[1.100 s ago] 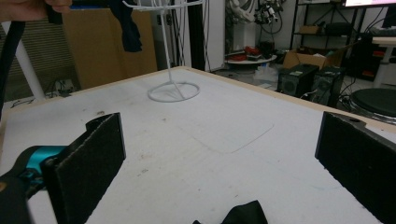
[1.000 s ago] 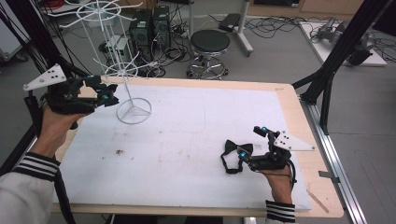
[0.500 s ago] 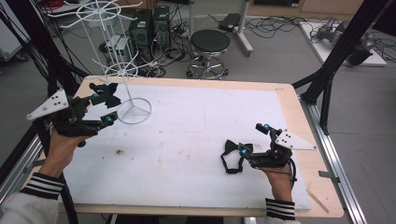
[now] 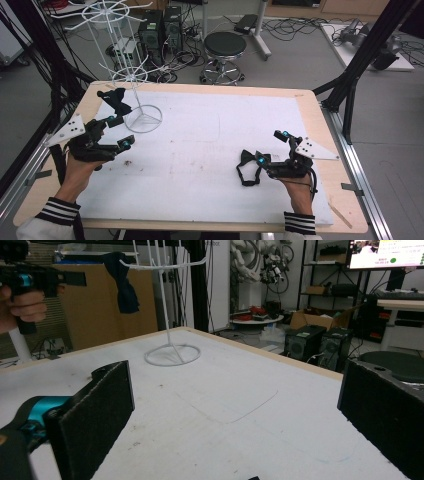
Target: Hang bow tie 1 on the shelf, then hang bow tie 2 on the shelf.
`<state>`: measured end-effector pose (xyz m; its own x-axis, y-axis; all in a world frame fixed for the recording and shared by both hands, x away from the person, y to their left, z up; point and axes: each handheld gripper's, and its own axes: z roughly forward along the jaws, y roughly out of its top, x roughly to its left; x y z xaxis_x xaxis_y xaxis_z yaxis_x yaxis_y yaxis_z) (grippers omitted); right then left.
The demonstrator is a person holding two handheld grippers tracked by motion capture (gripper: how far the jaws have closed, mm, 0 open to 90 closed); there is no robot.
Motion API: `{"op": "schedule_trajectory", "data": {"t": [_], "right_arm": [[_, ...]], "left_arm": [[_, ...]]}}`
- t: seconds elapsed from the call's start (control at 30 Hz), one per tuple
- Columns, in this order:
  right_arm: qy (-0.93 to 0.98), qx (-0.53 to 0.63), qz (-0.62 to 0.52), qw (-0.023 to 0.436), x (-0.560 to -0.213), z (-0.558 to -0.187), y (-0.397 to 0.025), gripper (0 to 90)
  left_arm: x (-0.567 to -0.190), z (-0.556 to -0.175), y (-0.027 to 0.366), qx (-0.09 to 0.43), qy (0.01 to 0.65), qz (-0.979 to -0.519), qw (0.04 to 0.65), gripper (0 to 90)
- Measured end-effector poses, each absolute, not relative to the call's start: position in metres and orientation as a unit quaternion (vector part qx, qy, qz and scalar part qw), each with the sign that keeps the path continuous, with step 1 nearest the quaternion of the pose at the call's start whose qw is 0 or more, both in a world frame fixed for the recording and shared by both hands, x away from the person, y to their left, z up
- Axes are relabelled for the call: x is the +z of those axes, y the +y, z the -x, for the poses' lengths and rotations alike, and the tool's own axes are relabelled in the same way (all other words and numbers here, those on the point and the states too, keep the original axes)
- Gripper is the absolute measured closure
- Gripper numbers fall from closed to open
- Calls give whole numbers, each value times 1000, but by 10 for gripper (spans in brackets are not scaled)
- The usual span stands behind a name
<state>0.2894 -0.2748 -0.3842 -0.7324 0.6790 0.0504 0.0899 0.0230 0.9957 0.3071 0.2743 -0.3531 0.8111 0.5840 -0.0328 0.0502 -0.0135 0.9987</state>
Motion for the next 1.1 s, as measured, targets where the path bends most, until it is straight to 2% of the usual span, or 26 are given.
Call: {"op": "schedule_trajectory", "data": {"t": [0.4, 1.1], "right_arm": [[677, 640, -283, 230, -384, -288, -276, 8], [709, 608, -273, 231, -372, -290, -280, 8]], "left_arm": [[-372, -308, 274, 198, 239, -679, 665, 200], [-373, -308, 266, 196, 217, -692, 660, 200]]}}
